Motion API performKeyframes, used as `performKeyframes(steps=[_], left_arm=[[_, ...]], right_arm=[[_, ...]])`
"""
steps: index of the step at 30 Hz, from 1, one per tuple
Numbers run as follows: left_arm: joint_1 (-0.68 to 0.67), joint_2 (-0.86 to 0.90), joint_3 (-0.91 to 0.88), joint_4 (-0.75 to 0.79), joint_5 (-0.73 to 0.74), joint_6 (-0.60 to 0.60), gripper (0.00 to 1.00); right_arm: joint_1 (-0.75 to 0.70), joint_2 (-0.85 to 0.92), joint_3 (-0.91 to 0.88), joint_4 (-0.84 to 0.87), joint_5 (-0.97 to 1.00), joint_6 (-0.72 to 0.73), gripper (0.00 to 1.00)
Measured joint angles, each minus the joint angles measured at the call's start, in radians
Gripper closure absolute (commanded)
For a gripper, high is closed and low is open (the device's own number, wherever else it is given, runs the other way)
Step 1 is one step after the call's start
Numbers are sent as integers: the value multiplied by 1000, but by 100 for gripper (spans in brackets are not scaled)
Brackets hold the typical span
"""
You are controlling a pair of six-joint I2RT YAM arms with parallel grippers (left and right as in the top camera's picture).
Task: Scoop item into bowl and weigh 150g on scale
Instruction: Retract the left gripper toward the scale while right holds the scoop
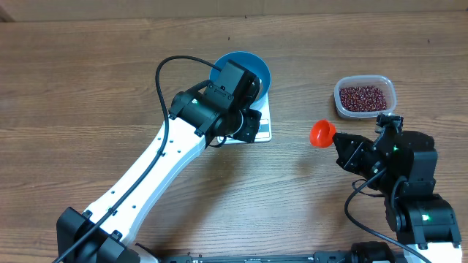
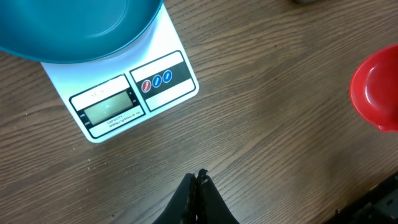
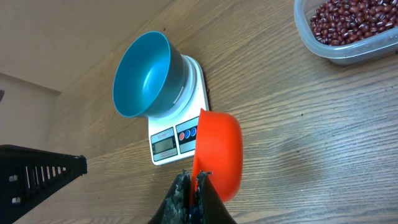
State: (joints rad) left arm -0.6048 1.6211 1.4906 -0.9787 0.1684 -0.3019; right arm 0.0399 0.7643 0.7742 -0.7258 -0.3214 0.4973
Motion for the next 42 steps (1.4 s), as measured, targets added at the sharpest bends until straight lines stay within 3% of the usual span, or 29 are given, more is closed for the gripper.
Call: performKeyframes(steps=[8, 16, 29, 42], left_arm=[[-19, 0, -12, 56, -120, 18, 96], [-63, 0, -150, 161, -225, 23, 96], [-63, 2, -391, 473, -229, 25, 96], [-63, 124, -400, 571, -225, 25, 96]], right_arm=[[0, 0, 0, -2, 0, 0, 96], [0, 0, 0, -8, 5, 0, 96], [0, 0, 0, -7, 8, 0, 96], [0, 0, 0, -1, 8, 0, 96]])
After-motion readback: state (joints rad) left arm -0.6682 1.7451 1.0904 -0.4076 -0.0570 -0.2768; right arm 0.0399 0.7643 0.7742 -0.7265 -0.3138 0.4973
